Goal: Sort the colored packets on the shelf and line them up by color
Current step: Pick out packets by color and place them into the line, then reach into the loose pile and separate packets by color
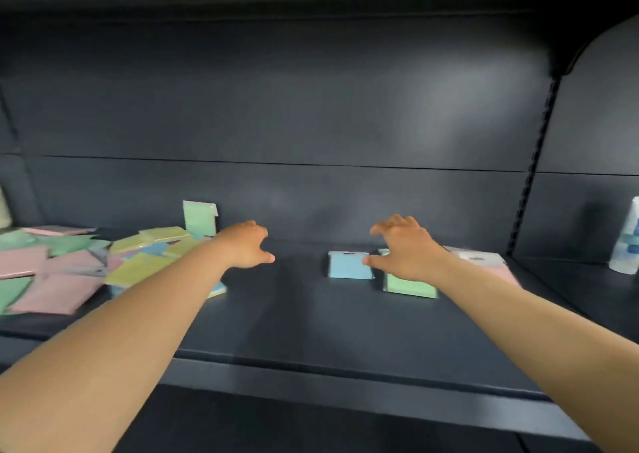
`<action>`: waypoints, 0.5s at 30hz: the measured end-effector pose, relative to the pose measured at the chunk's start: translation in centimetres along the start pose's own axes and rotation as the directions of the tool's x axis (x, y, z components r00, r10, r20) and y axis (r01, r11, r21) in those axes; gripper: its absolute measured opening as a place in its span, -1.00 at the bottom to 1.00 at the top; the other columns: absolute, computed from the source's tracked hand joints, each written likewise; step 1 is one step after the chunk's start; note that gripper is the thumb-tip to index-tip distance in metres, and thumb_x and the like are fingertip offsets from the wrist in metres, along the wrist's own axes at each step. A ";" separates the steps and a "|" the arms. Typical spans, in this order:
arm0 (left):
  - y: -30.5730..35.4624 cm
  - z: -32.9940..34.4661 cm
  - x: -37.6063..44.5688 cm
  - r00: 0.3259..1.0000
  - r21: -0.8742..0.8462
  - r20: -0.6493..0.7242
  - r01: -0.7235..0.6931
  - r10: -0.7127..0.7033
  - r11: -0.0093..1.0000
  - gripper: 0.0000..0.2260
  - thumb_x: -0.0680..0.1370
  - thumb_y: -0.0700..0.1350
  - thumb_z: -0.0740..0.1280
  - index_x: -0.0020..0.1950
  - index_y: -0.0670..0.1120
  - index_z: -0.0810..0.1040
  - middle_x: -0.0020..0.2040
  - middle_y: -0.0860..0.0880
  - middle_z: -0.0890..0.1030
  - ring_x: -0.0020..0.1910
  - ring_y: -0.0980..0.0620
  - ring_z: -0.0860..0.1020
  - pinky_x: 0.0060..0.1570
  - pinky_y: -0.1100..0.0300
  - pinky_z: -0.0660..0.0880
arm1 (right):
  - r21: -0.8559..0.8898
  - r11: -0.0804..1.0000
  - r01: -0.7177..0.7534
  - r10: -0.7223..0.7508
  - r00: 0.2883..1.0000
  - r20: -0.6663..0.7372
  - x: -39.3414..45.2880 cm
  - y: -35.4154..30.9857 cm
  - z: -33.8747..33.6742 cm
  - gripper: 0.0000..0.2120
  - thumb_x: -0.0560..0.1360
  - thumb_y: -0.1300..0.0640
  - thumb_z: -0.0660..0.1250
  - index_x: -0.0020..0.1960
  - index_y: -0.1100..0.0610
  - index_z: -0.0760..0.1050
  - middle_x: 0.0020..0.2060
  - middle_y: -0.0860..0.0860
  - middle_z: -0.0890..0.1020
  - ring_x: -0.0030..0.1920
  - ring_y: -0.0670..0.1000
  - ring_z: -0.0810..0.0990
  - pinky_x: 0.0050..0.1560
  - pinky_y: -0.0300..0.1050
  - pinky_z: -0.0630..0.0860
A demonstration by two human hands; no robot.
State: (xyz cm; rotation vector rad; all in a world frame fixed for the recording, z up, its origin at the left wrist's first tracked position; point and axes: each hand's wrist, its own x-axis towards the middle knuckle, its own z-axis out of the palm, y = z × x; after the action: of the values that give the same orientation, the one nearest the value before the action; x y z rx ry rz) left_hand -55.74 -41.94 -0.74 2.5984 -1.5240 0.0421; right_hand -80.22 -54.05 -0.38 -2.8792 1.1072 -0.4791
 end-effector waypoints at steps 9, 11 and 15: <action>-19.3 -6.9 -8.2 0.997 0.247 -0.070 0.004 0.013 0.969 -0.49 0.55 0.12 0.23 0.42 -0.11 0.32 0.33 -0.13 0.37 0.34 -0.13 0.36 0.27 0.04 0.37 | 0.040 0.991 0.127 -0.127 0.992 0.001 1.9 -22.1 0.8 -0.41 0.46 -0.18 0.31 0.39 0.07 0.30 0.29 0.10 0.36 0.35 0.14 0.28 0.31 0.07 0.32; -24.1 -7.6 -10.0 0.998 0.239 -0.061 0.034 -0.020 0.970 -0.50 0.55 0.10 0.23 0.42 -0.11 0.32 0.31 -0.13 0.38 0.32 -0.13 0.37 0.25 0.05 0.37 | 0.046 0.990 0.135 -0.135 0.991 -0.003 2.1 -26.5 1.5 -0.42 0.46 -0.18 0.31 0.38 0.08 0.32 0.27 0.10 0.38 0.33 0.15 0.29 0.30 0.08 0.34; -32.6 -8.5 -12.8 0.994 0.127 -0.067 0.096 -0.088 0.987 -0.53 0.54 0.08 0.27 0.36 -0.14 0.39 0.26 -0.13 0.41 0.25 -0.11 0.42 0.22 0.10 0.38 | 0.071 0.985 0.156 -0.156 0.988 -0.016 2.8 -34.6 3.3 -0.43 0.46 -0.16 0.31 0.37 0.10 0.34 0.26 0.11 0.39 0.31 0.17 0.31 0.28 0.08 0.36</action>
State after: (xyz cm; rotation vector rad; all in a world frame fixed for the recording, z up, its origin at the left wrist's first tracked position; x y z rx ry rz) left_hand -33.23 -14.06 3.40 2.7372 -1.4243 0.2174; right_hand -54.77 -30.31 1.63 -2.9164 0.8503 -0.5288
